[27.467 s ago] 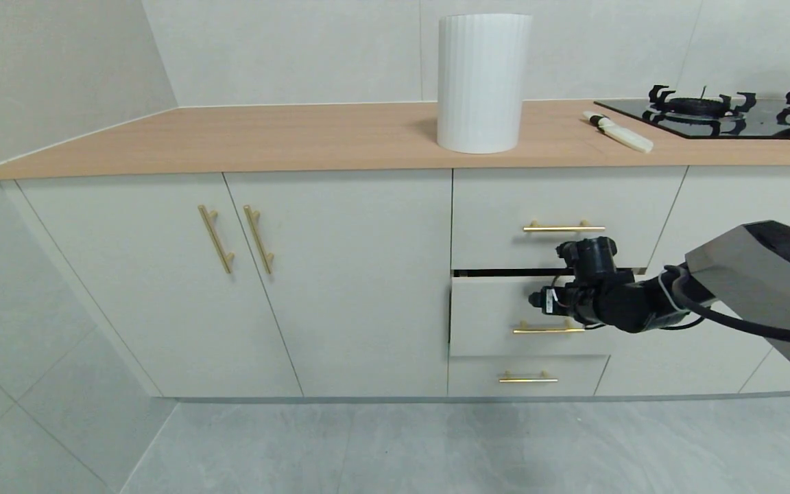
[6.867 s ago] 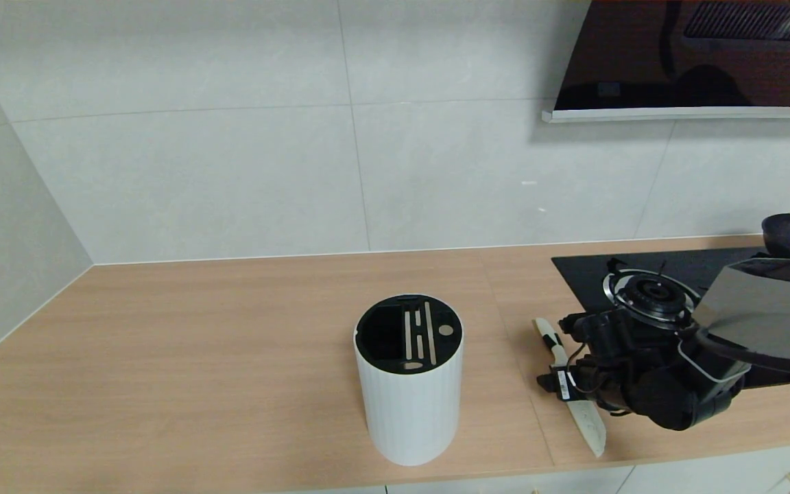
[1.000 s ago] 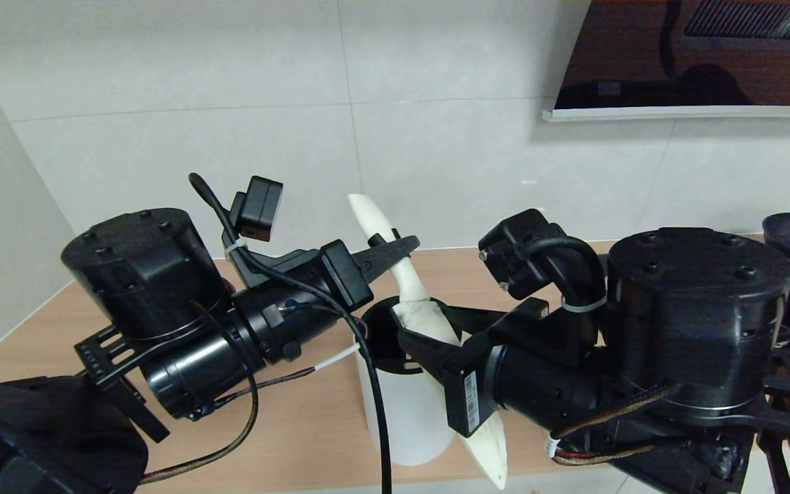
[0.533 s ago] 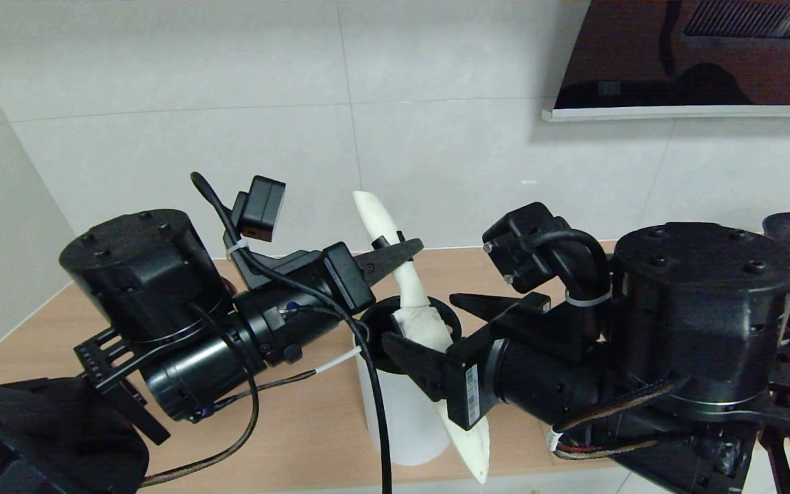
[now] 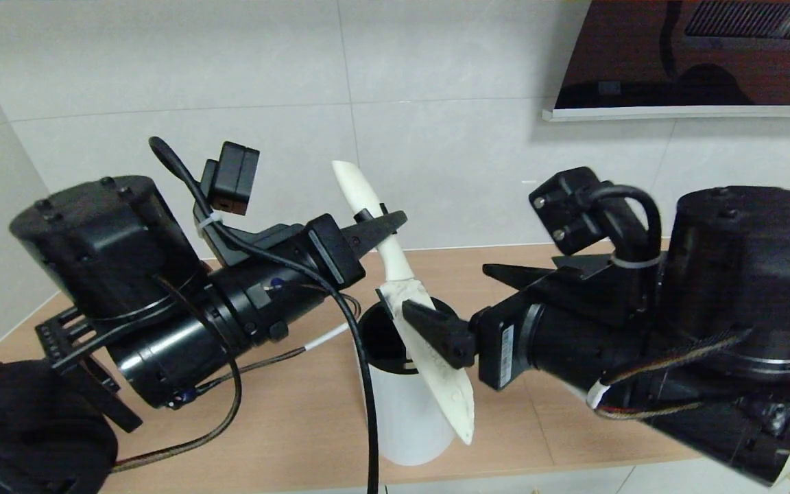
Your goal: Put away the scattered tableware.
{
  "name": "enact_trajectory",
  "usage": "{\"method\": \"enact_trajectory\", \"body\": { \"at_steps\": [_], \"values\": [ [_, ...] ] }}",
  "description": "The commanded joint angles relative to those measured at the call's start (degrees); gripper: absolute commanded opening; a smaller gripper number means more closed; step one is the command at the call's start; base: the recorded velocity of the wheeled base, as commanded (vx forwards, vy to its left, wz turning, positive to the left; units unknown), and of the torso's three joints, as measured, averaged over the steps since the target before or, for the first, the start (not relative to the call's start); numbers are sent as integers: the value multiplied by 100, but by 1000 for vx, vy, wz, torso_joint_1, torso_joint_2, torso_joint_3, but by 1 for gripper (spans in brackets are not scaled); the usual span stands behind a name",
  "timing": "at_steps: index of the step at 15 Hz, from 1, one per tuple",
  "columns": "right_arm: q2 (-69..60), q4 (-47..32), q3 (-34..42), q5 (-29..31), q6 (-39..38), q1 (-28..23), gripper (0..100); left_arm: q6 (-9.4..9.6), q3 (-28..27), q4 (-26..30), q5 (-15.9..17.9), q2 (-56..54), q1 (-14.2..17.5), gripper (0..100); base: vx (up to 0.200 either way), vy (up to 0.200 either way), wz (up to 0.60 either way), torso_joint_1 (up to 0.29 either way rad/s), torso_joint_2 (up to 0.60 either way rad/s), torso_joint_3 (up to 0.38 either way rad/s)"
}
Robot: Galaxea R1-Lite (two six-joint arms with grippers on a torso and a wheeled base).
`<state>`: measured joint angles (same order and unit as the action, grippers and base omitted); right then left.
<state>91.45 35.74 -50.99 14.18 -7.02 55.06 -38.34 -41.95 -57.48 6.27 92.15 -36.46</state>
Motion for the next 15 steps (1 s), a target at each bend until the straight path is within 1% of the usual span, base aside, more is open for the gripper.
{"method": "enact_trajectory", "body": {
  "at_steps": [1,2,3,4,5,6,7,8,9,10,11,13,14,15],
  "values": [
    [-462,3,-86,-135,-1,-752,100,239,-727,782,-565,-540,34,0,0,0,0,0,0,0],
    [-541,-6,-113,-222,8,-1006,100,433,-1149,1318,-873,-654,34,0,0,0,0,0,0,0],
    [-567,-6,-139,-319,-1,-1235,100,731,-1562,1898,-1172,-716,34,0,0,0,0,0,0,0],
    [-594,-6,-130,-354,-1,-1411,100,1101,-1791,2338,-1532,-733,25,0,0,0,0,0,0,0],
    [-585,-6,-113,-354,-1,-1525,100,1487,-1764,2637,-1901,-786,-1,0,0,0,0,0,0,0],
    [-567,-15,-113,-363,-1,-1604,100,1830,-1615,2821,-2244,-777,-107,0,0,0,0,0,0,0],
    [-541,-15,-113,-389,-1,-1631,100,2243,-1413,2821,-2789,-663,-406,0,0,0,0,0,0,0],
    [-488,-6,-95,-389,-19,-1622,100,2410,-1404,2637,-3237,-496,-608,0,0,0,0,0,0,0],
    [-453,-15,-86,-389,-27,-1631,100,2507,-1404,2241,-3747,-285,-766,0,0,0,0,0,0,0],
    [-418,-6,-86,-389,-27,-1631,100,2735,-1404,1828,-4133,-48,-827,0,0,0,0,0,0,0],
    [-374,-6,-86,-389,-27,-1631,100,3166,-1334,1098,-4467,251,-827,0,0,0,0,0,0,0],
    [-339,-6,-86,-389,-27,-1631,100,3825,-1043,-53,-4547,515,-836,0,0,0,0,0,0,0],
    [-330,-6,-86,-389,-27,-1631,100,4027,-929,-343,-4547,576,-836,0,0,0,0,0,0,0],
    [-330,-6,-86,-389,-27,-1631,100,4080,-903,-448,-4547,620,-845,0,0,0,0,0,0,0]
  ]
}}
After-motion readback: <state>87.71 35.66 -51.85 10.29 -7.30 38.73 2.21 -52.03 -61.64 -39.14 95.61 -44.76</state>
